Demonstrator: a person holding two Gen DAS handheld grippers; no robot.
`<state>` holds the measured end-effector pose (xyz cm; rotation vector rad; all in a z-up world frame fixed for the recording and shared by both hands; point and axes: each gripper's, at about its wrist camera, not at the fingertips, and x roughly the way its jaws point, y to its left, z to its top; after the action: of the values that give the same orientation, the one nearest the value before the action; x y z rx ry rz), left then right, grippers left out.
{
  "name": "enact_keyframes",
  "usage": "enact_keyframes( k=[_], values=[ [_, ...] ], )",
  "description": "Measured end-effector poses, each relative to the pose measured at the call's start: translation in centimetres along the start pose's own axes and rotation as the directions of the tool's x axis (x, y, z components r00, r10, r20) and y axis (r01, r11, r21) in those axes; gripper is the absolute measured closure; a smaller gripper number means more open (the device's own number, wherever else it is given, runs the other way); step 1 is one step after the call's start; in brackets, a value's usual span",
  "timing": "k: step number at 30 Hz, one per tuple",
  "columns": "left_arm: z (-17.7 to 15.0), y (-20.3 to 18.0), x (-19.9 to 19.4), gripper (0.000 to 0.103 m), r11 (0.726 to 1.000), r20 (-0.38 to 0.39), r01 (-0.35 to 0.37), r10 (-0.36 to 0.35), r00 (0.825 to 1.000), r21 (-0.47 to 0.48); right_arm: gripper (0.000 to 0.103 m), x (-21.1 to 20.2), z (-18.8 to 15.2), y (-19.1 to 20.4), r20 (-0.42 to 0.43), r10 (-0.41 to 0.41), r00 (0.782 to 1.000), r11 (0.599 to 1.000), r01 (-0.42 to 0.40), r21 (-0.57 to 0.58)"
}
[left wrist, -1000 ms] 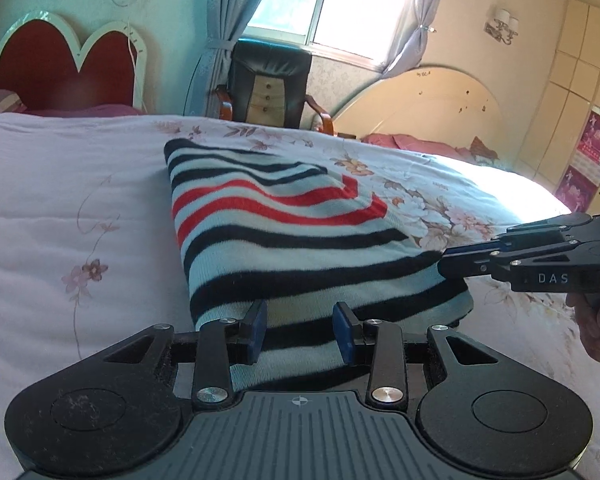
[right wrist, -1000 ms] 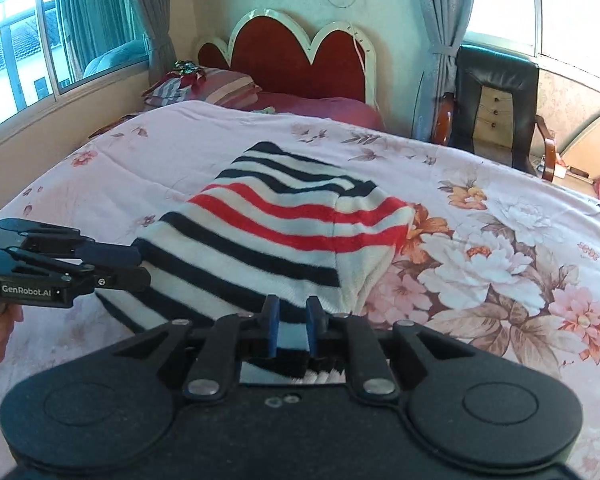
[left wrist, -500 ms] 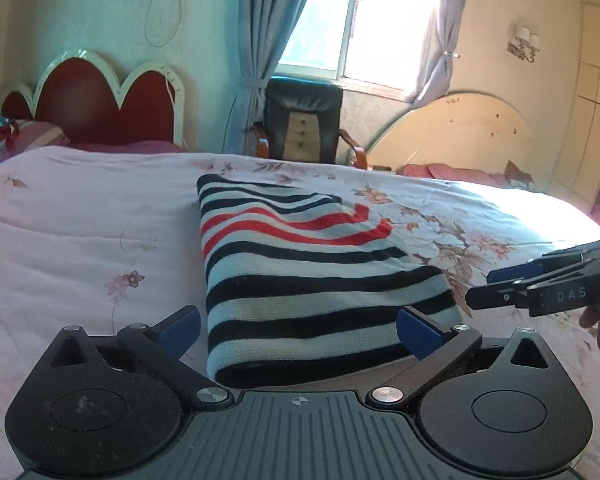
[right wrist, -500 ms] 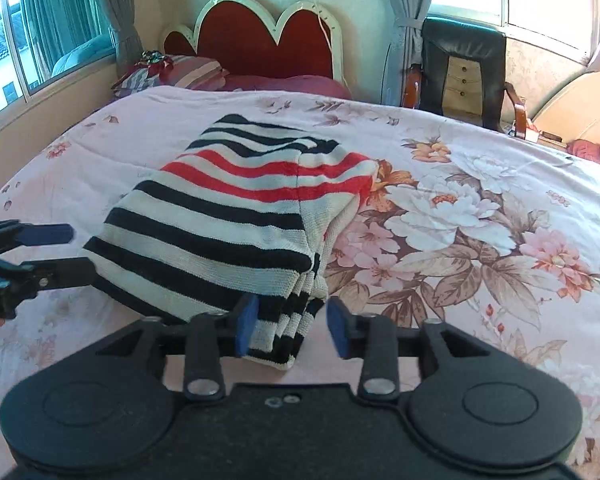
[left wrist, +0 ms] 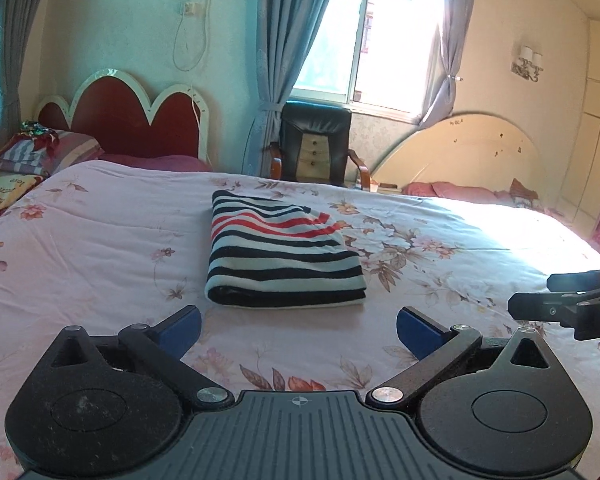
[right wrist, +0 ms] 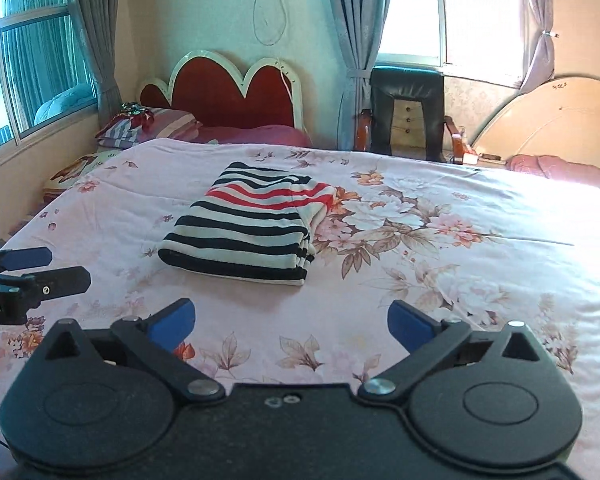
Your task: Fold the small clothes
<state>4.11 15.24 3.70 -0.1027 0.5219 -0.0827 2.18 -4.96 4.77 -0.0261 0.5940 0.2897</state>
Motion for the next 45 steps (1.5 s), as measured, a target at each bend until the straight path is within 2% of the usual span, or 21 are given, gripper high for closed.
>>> enact_keyframes(
  k=[3,6,15,26,45],
  values=[
    [-0.3,-0.4,-2.7,0.0,1.0,0.016,0.008,-0.008,1.0,-0.028,0.001,-3.3,-0.8,0.9,0.025,-0.033,0.999,0.999,0.033,0.002],
    [-0.4,-1.3,-4.6,0.0,1.0,0.031,0.015,-0.015,0.999,-0.013,0.001,-5.6,-1.3,1.6,0.039,-0.064,0.997,0.998,0.063,0.017],
    [0.1,-3.0,-7.9,0.0,0.999,0.069,0.038,-0.041,0.997,0.037,0.001,-9.3,-1.5,2.2,0.097,-0.084,0.992,0.996,0.081,0.033],
    [0.8,-3.8,-8.5,0.0,0.998,0.091,0.034,-0.038,0.995,0.048,0.001,-9.8,-0.8,2.8,0.124,-0.07,0.99,0.998,0.068,0.015],
    [1.1,-4.4,-8.0,0.0,0.998,0.093,0.022,-0.028,0.995,0.063,0.001,-9.5,-0.6,2.2,0.115,-0.064,0.991,0.998,0.062,0.025]
  ],
)
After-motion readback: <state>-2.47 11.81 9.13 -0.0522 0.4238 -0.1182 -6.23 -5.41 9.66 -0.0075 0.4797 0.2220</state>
